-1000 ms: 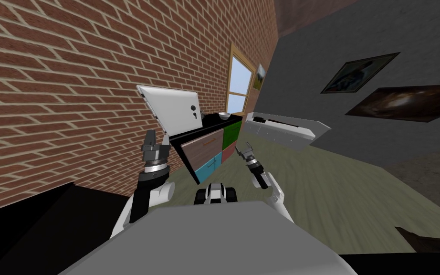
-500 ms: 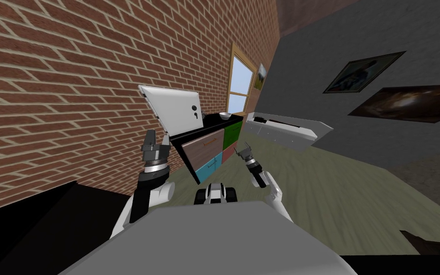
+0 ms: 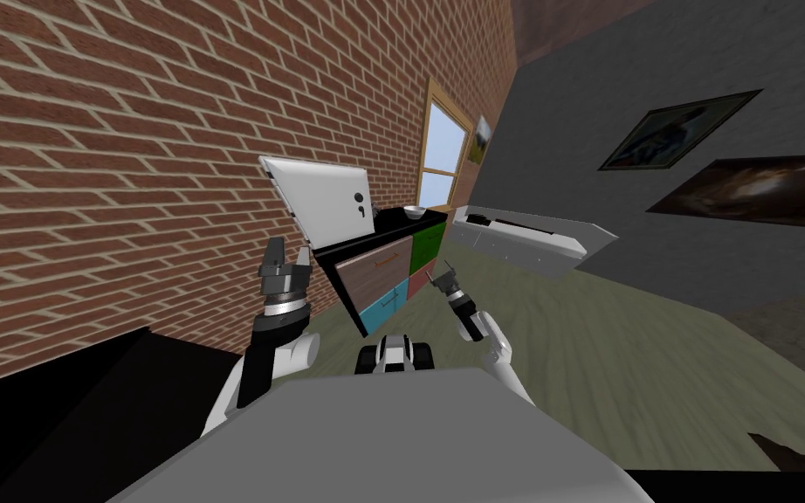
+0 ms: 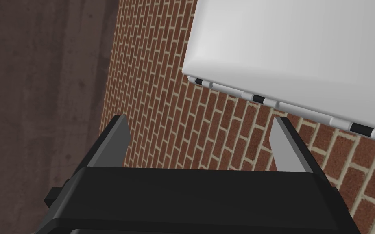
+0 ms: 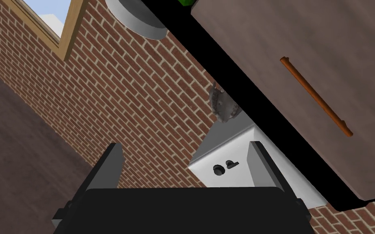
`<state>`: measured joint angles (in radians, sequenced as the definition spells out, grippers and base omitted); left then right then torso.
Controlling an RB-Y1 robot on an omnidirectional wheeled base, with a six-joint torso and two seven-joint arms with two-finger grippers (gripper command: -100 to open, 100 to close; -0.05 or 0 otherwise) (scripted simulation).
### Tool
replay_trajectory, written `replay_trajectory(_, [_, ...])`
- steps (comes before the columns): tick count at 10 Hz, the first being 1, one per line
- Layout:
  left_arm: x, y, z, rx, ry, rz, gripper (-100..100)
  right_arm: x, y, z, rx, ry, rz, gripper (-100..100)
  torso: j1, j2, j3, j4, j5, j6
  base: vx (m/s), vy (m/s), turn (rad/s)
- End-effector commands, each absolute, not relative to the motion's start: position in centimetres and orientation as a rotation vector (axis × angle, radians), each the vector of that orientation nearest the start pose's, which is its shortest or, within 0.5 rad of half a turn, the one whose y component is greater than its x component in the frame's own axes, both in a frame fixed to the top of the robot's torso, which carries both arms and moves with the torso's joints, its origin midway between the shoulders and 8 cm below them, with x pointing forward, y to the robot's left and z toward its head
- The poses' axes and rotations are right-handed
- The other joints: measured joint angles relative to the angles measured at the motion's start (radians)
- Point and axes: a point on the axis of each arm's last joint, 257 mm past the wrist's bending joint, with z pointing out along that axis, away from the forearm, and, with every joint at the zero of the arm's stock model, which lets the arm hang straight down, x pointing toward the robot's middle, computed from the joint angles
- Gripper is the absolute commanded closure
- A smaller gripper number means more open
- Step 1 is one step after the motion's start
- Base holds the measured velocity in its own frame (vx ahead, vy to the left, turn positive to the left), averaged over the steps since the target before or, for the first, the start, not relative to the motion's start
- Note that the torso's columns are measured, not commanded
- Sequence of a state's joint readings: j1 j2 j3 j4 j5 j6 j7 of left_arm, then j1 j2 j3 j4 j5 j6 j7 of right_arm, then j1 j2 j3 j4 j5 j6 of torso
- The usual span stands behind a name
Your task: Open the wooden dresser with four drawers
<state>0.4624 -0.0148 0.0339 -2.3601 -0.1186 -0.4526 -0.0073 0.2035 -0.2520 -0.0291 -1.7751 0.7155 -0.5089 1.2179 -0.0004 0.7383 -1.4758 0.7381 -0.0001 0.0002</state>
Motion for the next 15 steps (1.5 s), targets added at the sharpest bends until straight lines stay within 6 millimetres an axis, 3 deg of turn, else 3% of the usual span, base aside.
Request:
replay_trajectory(1, [33.7,27.2,6.2,-0.539,0.618,-1.207,0,46.2,-21.1,-15.0,-0.735,1.084,-0.328,-100,0.001,0.000,0.000,0.000,0.000,-0.001,0.010,0.014,0.037])
replay_trajectory(15, [33.7,27.2,6.2,-0.539,0.618,-1.207,0,47.5,-18.1,-19.3,-1.063,0.946,-0.616,-100,0.000,-0.001,0.000,0.000,0.000,-0.001,0.011,0.016,0.034])
